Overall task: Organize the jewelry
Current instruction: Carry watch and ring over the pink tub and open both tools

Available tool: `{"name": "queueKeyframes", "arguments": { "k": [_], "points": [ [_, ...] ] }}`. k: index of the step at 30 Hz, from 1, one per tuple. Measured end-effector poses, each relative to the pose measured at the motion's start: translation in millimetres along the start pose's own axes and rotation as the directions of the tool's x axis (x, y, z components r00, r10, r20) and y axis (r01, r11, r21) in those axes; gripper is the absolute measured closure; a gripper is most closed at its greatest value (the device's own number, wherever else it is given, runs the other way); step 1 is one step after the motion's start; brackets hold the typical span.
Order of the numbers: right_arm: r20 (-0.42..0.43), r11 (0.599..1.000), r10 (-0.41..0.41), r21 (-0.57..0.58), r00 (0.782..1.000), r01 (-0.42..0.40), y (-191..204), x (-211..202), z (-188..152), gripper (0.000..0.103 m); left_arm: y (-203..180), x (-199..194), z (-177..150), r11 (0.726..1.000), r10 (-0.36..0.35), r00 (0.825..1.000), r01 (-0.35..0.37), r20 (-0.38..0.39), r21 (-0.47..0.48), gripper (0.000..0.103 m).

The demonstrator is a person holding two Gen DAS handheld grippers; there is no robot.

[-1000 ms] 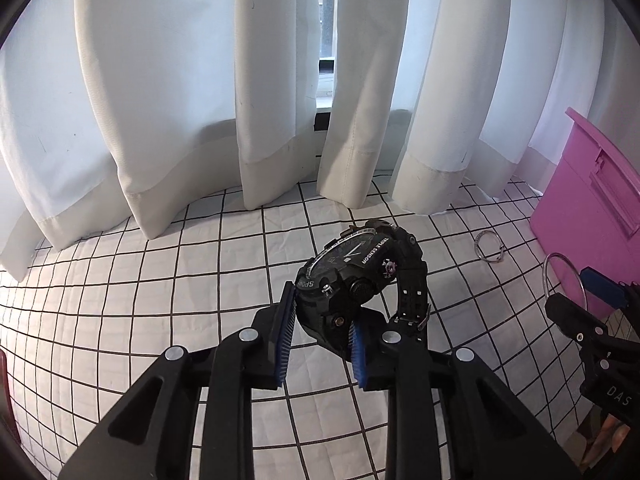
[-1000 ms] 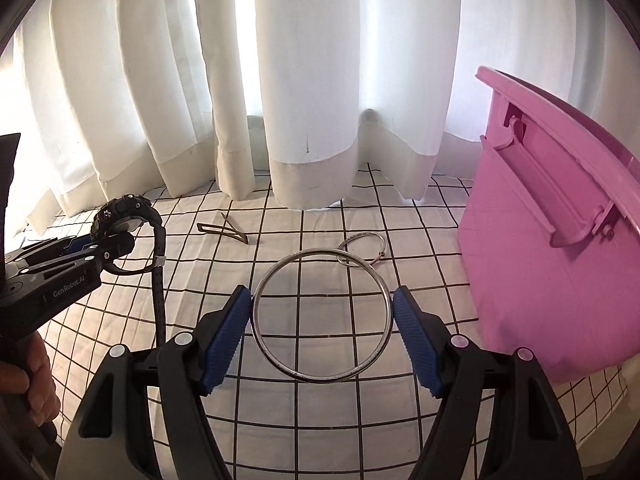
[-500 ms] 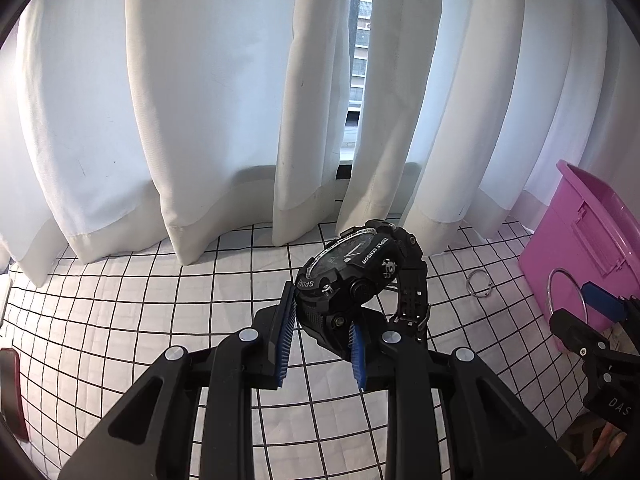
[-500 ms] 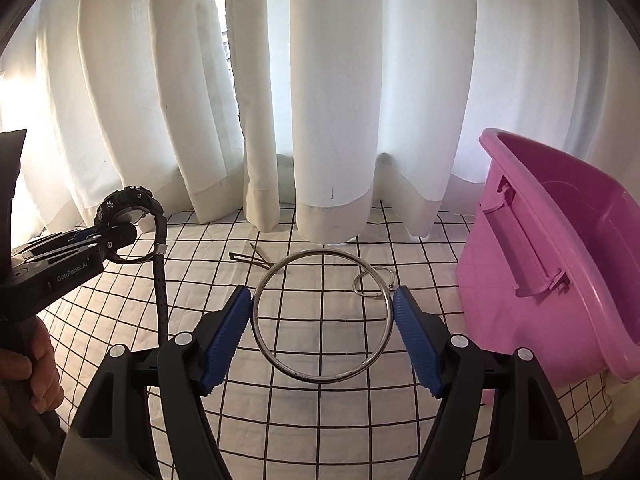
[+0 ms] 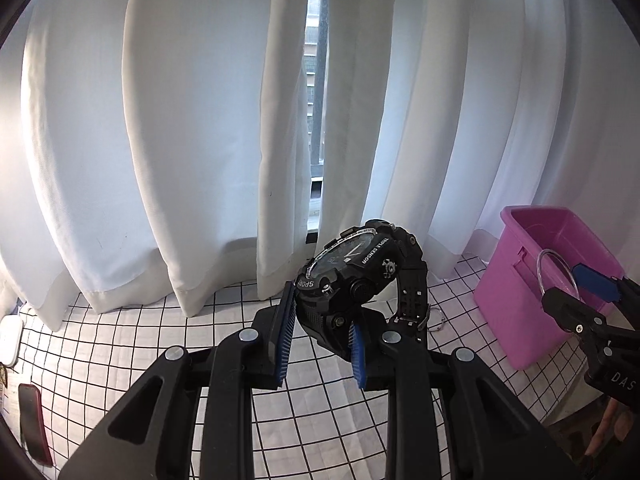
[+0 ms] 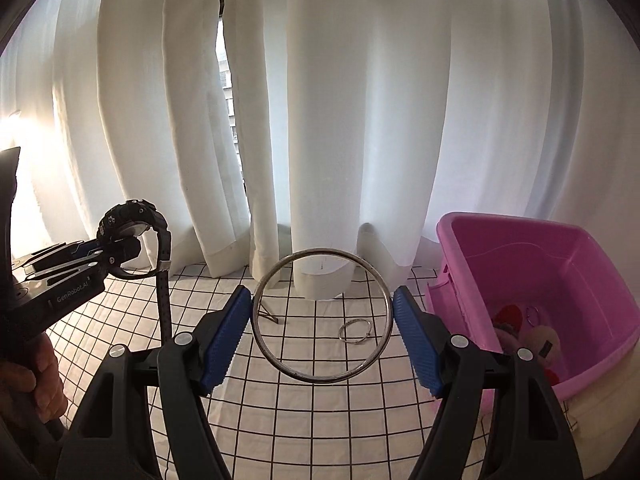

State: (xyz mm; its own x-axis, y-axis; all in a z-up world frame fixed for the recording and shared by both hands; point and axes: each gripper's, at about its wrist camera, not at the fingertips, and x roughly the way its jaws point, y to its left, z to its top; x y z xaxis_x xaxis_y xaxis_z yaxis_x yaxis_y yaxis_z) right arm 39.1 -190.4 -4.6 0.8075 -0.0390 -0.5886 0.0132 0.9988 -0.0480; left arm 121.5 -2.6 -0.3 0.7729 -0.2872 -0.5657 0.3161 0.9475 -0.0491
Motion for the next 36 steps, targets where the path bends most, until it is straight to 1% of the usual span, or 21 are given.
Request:
{"name": "queueKeyframes", "arguments": {
  "k": [5,9,14,20,24,28,32,36],
  "points": [
    [0.036,0.999,-0.031,0.038,0.999,0.030,-35,-15,9,0.033,-33,-8,18,0.998,-0.056,0.998,0.055,0.028,0.025,0.079],
    [0.051,0.996,-0.058,0.069,0.997,0.055,-77,-24,10,0.033,-71,-9,29,0.994,-0.096,0.994,0.094,0.049,0.047,0.079],
    [0.057,0.992,-0.092,0.089,0.994,0.086,-139,-36,14,0.033,-130,-5,45,0.987,-0.150,0.986,0.146,0.067,0.065,0.079],
    [0.049,0.989,-0.121,0.097,0.991,0.116,-220,-43,14,0.033,-213,12,61,0.973,-0.225,0.973,0.221,0.056,0.070,0.079],
    [0.024,0.986,-0.125,0.113,0.992,0.121,-271,-38,9,0.033,-266,33,64,0.965,-0.256,0.966,0.254,0.023,0.072,0.079],
    [-0.019,0.987,-0.104,0.121,0.994,0.106,-304,-25,6,0.033,-309,59,59,0.966,-0.245,0.969,0.247,-0.035,0.075,0.079],
    [-0.065,0.990,-0.069,0.122,0.996,0.076,-329,-7,4,0.033,-338,81,52,0.971,-0.221,0.970,0.229,-0.104,0.075,0.079],
    [-0.112,0.991,-0.032,0.125,0.993,0.046,-344,14,3,0.033,-356,106,46,0.977,-0.188,0.964,0.203,-0.188,0.060,0.079]
  ]
}}
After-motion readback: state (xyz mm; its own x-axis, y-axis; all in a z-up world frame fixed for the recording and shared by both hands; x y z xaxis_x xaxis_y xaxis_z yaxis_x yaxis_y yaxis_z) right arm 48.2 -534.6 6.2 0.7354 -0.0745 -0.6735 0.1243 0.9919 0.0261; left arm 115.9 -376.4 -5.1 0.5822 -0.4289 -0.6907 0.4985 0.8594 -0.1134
